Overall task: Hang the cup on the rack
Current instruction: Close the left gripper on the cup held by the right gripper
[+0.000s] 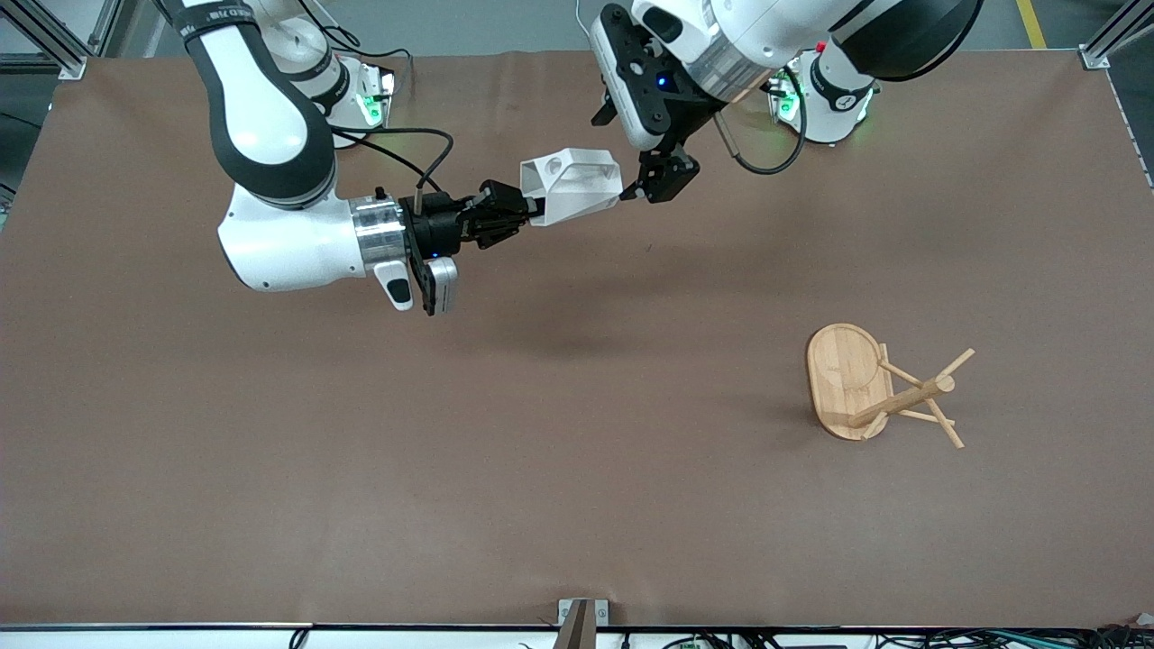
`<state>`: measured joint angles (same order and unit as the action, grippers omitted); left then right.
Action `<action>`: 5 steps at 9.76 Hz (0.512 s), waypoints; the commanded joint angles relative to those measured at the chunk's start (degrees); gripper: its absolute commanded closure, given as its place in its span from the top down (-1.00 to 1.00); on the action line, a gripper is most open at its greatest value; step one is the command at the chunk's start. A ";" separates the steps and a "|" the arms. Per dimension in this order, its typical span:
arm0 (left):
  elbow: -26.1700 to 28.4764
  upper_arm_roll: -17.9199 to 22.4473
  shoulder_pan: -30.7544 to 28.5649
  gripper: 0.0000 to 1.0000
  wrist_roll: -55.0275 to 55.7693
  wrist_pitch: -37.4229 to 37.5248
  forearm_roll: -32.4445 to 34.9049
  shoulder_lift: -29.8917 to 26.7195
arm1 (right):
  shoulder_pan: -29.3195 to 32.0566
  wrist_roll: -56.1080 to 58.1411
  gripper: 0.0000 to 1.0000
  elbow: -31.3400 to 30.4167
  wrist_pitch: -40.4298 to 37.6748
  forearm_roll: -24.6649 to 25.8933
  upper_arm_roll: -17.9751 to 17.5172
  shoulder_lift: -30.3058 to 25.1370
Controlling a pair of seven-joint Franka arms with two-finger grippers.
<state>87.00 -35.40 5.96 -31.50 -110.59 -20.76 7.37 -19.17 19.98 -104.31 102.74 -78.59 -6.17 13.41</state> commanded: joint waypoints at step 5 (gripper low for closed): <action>2.30 -0.28 0.90 1.00 -1.37 -1.12 0.10 3.70 | 0.01 1.12 -0.96 -0.72 -0.08 -1.83 0.02 -0.49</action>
<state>87.58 -35.59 6.71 -31.54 -110.91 -20.76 10.61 -19.30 19.99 -104.31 102.74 -78.62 -6.09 13.44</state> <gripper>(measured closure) 0.000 0.956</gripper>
